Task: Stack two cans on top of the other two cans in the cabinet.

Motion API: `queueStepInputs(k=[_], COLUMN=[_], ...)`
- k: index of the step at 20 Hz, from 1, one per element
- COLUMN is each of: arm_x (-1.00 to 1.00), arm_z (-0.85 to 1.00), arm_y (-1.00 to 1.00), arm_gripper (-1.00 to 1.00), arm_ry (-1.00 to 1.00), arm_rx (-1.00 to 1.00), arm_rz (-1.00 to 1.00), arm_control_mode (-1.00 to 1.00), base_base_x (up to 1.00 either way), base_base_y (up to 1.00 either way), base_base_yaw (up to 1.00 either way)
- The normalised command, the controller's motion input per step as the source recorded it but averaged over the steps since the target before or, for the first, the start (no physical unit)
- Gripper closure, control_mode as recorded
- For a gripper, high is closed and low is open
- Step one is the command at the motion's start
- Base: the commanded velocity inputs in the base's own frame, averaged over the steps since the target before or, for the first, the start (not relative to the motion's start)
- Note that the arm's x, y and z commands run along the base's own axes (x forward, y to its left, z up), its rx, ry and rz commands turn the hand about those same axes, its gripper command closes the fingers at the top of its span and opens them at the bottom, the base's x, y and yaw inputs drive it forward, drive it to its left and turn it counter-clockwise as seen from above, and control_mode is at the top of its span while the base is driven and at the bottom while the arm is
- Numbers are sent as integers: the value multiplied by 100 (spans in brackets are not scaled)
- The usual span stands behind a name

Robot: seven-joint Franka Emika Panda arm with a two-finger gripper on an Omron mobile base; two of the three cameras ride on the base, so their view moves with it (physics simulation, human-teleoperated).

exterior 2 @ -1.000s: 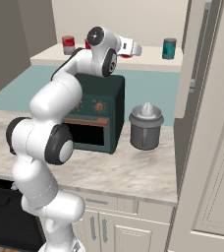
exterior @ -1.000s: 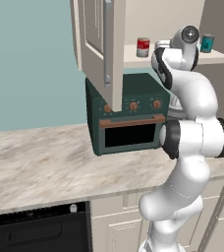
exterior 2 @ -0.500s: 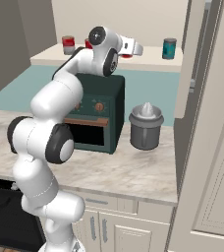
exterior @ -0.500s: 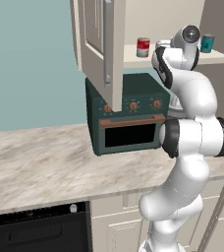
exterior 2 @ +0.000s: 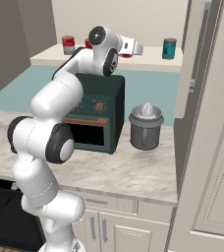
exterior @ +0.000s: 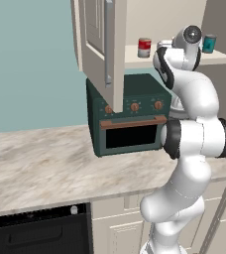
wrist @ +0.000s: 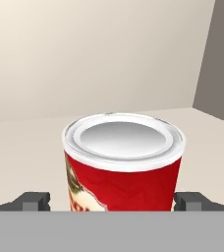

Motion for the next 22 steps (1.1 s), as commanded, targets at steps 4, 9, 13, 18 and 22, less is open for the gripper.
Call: queueStepInputs(k=[4, 9, 13, 18, 22], arm_x=[0, 0, 0, -6, -21], arm_z=[0, 0, 0, 1, 9], arm_y=[0, 0, 0, 0, 0], arm_gripper=[100, 100, 100, 100, 100], arm_ry=[0, 0, 0, -1, -6], arm_rx=[0, 0, 0, 0, 0], arm_rz=[0, 0, 0, 0, 0], arm_control_mode=[-100, -100, -100, -100, -100], base_base_x=[0, 0, 0, 0, 0], base_base_y=[0, 0, 0, 0, 0], base_base_yaw=[0, 0, 0, 0, 0])
